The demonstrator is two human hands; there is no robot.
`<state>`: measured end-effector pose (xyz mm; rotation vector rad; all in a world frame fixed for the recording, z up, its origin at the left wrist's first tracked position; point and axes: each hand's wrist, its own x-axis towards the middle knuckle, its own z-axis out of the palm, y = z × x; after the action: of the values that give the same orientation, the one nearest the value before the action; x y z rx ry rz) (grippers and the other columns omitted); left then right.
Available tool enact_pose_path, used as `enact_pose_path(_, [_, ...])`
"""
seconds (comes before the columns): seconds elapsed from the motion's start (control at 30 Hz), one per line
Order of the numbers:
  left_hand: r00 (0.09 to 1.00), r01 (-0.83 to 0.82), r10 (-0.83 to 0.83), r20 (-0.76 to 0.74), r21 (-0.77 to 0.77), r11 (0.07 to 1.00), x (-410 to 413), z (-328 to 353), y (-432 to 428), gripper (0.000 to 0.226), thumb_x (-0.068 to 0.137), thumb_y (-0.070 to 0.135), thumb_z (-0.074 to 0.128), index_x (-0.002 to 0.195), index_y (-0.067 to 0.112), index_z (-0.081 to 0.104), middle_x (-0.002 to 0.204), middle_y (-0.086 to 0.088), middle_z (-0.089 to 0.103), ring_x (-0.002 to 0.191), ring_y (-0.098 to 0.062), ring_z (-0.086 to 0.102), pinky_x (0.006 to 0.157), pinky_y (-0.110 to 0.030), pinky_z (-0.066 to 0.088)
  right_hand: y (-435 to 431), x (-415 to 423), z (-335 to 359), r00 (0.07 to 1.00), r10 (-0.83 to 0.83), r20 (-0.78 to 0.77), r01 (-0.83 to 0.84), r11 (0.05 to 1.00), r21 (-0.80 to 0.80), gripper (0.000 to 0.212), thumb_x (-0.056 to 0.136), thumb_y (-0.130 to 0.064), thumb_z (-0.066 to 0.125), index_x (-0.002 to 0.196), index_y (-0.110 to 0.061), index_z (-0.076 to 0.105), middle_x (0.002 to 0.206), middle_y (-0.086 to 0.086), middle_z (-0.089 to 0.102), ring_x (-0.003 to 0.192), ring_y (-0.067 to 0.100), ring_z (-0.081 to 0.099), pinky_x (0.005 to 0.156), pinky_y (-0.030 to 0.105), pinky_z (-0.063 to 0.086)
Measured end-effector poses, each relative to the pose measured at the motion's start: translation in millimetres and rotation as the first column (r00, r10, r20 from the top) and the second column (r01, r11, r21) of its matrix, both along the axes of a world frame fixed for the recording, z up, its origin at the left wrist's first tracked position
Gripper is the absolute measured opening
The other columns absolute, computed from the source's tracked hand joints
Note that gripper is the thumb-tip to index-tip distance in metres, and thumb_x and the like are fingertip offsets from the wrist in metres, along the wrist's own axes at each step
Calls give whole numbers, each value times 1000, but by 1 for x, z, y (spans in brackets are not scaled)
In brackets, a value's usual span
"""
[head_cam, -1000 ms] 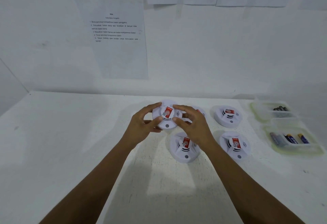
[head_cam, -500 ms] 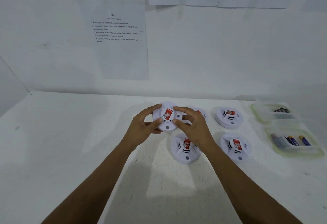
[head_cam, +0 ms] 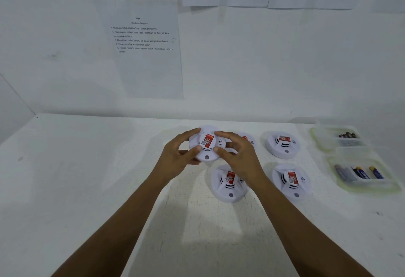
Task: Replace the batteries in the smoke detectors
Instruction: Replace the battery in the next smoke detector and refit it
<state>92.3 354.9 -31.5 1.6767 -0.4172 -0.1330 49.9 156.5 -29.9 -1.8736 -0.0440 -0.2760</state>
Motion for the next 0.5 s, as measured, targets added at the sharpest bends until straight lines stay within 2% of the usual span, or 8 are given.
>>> enact_pose_path(0.33, [1000,-5,5,15,7,1000,0,-1,-1,47,89,22,67,134,21,55,130,-2,60,100,-23,69,72,-41,61,0,-1,1,1000,-11,-10,11,1000,3,38,87,-23,73,124,-27,66,124,-10,65,109,8,64,94,33,55])
enact_pose_path(0.5, [1000,-11,11,16,13,1000,0,-1,-1,47,88,21,67,134,21,55,132,-1,58,101,-24,69,74,-43,61,0,-1,1,1000,-13,-8,13,1000,-4,39,87,-23,73,125,-25,65,124,-8,65,108,9,65,93,32,56])
